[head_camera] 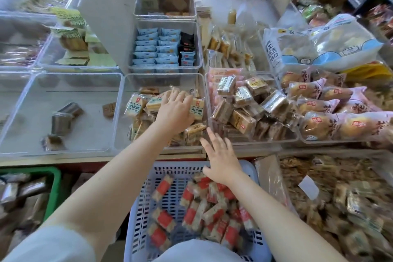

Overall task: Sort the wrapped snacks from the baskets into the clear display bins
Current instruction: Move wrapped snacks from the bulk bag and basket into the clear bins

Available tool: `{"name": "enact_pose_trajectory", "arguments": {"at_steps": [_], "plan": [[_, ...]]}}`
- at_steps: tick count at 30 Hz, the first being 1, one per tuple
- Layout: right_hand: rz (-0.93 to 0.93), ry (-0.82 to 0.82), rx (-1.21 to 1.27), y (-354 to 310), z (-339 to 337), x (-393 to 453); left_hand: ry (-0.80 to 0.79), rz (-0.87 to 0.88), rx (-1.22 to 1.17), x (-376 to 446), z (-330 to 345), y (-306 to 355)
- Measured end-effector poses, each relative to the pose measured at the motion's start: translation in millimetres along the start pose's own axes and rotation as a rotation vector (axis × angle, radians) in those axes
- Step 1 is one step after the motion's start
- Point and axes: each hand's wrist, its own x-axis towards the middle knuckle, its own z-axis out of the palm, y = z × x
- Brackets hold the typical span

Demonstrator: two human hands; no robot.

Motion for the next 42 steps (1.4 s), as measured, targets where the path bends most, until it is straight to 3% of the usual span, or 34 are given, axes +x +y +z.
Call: {"name": "enact_pose_trajectory", "arguments": {"at_steps": [4,6,9,11,18,21,26,30,33,35,37,39,42], "plan": [[-0.031,0.118,0.159,5,-7,-12,0.157,0.078,-0.259,-50,-6,53],[0.016,0.224,0.250,15,-4,-36,0.079,0.000,-0.363,-69,-1,78],[0.164,0.442,0.354,49,14,-88,-0.147,0.020,-0.276,-82,22,113],[0.326,0.499,0.377,85,31,-126,-0.291,0.073,-0.202,-82,37,142],[0.951,0.379,0.368,226,61,-241,-0.450,0.256,-0.164,-78,76,263],[1.068,0.264,0.374,273,75,-265,-0.456,0.297,-0.137,-81,90,298],[1.033,0.075,0.417,318,91,-269,-0.462,0.294,-0.041,-81,94,337],[1.050,0.246,0.510,325,84,-264,-0.453,0.276,-0.058,-75,87,355],[1.049,0.381,0.931,313,61,-270,-0.436,0.285,-0.170,-73,88,363],[0.924,0.431,1.362,294,40,-273,-0.398,0.321,-0.281,-75,90,369],[0.750,0.458,1.609,272,25,-267,-0.328,0.378,-0.345,-77,89,373],[0.600,0.431,1.677,251,15,-252,-0.257,0.408,-0.382,-79,86,372],[0.501,0.334,1.543,219,-1,-226,-0.217,0.311,-0.464,-81,77,344]]}}
